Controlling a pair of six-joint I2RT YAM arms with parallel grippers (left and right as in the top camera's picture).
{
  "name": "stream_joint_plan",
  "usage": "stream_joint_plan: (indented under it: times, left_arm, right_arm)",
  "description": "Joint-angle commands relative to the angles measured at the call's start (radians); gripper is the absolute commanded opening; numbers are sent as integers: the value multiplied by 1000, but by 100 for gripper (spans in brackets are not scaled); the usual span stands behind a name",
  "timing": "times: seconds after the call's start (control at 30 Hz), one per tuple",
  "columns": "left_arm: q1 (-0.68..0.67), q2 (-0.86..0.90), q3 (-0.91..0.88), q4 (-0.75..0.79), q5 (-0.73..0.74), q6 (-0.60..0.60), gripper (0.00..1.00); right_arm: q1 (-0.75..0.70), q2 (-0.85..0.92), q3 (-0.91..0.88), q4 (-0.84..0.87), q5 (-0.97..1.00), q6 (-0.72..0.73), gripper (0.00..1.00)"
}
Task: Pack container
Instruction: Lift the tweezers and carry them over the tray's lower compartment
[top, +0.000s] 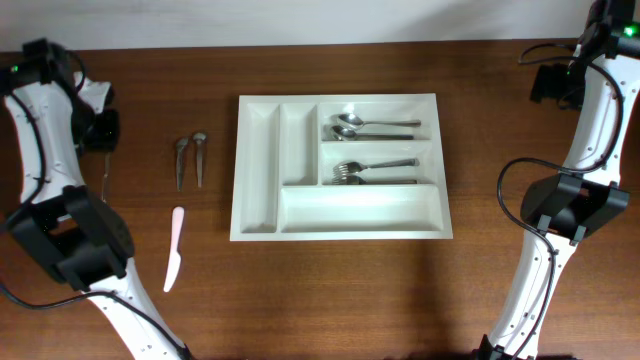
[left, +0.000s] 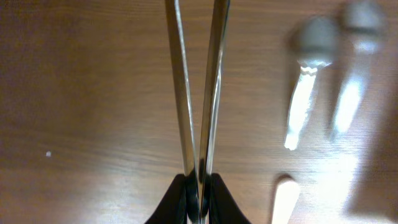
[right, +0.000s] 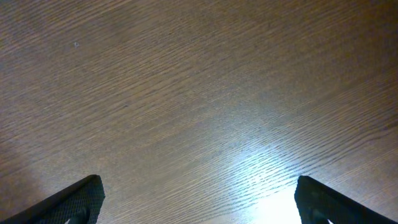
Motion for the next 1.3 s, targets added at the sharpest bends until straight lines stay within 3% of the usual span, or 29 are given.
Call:
stream_joint_plan:
  times: [0.0, 0.2, 0.57, 0.93, 1.27]
  left_arm:
    - [-65, -6, 97, -90, 110, 143, 2]
    - [-194, -7, 188, -265, 242, 297, 2]
    - [-524, -9, 188, -266, 246, 339, 2]
    - [-900, -8, 187, -258, 245, 519, 2]
    - [-1016, 3, 93, -155, 181, 525, 3]
  right_arm:
    - [0, 7, 0, 0, 2, 13, 99]
    - [0, 7, 0, 0, 2, 13, 99]
    - [0, 7, 0, 0, 2, 13, 99]
    - [0, 7, 0, 0, 2, 13, 99]
    - [0, 7, 0, 0, 2, 13, 99]
